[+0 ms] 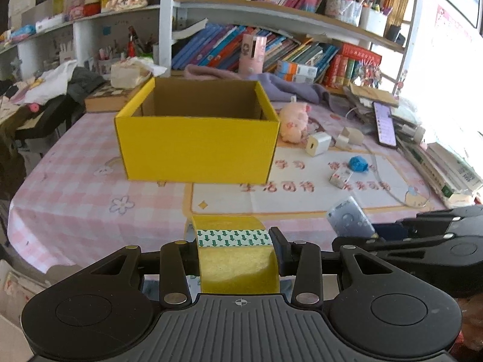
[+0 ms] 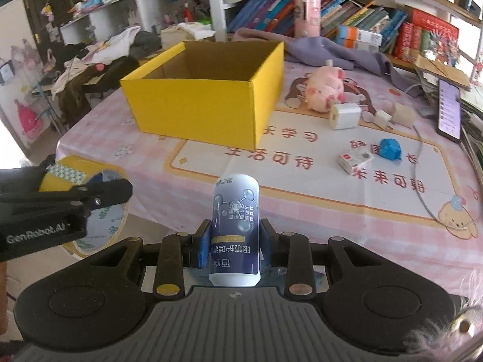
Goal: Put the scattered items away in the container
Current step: 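Carry the tape roll and spray bottle with both tools toward the yellow box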
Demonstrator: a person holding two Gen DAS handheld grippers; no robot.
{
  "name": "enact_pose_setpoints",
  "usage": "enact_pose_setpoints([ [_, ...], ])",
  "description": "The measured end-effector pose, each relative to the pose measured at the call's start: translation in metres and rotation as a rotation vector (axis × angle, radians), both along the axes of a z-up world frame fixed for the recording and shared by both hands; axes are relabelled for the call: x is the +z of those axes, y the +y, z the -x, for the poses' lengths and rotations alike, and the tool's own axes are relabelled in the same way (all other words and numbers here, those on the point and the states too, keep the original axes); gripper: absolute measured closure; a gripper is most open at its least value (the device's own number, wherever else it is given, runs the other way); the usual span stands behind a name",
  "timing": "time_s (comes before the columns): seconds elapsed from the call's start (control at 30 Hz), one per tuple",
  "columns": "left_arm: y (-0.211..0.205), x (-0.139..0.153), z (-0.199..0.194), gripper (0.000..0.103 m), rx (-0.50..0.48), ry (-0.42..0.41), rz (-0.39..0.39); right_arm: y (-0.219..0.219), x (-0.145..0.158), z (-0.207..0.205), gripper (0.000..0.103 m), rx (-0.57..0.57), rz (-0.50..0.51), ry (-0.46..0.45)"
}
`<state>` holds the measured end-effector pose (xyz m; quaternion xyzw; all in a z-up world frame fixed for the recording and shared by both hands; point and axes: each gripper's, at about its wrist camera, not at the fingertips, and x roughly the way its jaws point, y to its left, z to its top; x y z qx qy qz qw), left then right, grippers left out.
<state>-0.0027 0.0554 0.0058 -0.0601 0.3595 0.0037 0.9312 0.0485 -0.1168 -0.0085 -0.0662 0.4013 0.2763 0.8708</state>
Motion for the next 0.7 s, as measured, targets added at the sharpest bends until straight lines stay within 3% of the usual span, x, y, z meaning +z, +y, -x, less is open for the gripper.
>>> enact_pose_setpoints([
  [0.7,0.041,0.005,0.002,0.064,0.097,-0.016,0.004,0.052,-0.006,-0.003,0.072,0.131,0.016,0.036],
])
